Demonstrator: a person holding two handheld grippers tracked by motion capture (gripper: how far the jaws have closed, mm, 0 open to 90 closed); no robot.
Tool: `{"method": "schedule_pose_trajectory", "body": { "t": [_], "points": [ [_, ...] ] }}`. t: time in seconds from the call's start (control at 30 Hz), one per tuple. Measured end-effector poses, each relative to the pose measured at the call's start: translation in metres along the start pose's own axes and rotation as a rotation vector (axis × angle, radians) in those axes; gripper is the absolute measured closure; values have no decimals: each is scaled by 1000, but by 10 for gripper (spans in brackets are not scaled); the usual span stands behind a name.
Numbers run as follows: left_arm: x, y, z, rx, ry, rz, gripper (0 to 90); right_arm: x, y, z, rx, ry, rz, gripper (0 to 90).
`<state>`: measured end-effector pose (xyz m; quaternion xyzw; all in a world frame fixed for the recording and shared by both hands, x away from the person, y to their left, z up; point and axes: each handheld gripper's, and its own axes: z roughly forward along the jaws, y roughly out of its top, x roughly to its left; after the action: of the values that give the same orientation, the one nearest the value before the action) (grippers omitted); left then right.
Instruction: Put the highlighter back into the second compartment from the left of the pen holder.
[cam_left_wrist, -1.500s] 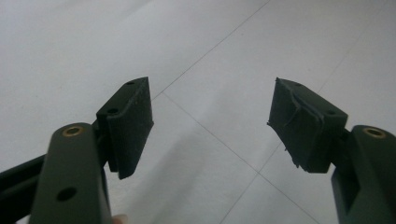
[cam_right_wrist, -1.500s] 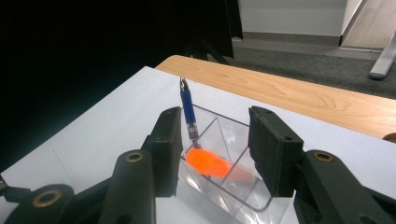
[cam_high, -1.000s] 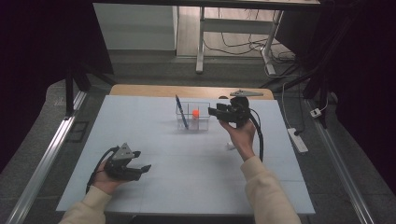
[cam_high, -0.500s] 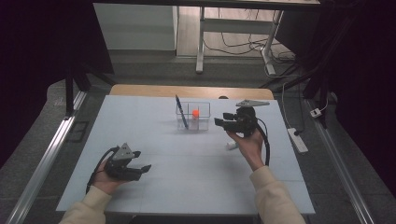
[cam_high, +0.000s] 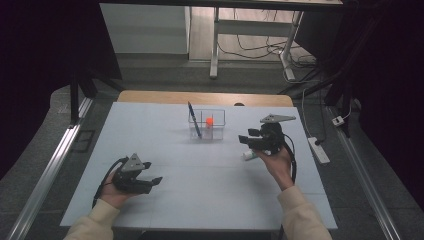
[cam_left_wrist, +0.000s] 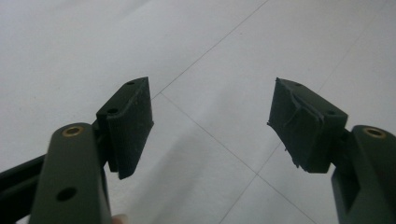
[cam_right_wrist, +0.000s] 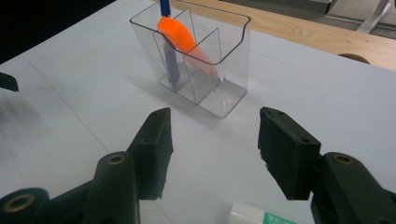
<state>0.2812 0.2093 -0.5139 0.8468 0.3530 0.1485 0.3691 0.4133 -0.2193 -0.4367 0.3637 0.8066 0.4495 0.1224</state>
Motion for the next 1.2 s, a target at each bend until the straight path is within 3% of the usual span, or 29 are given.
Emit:
{"method": "schedule_pose_trajectory", "body": {
  "t": [0.57, 0.67, 1.07, 1.2],
  "points": [
    [0, 1, 0, -1, -3, 4, 299, -11, -11, -3, 121, 16, -54, 427],
    [0, 2, 2, 2, -5, 6, 299, -13, -13, -2, 148, 16, -81, 423],
    [0, 2, 3, 3, -6, 5, 299, -19, -14, -2, 185, 48, -118, 419],
    [-1, 2, 3, 4, -6, 7, 299, -20, -14, 0, 197, 70, -151, 419]
  ]
}}
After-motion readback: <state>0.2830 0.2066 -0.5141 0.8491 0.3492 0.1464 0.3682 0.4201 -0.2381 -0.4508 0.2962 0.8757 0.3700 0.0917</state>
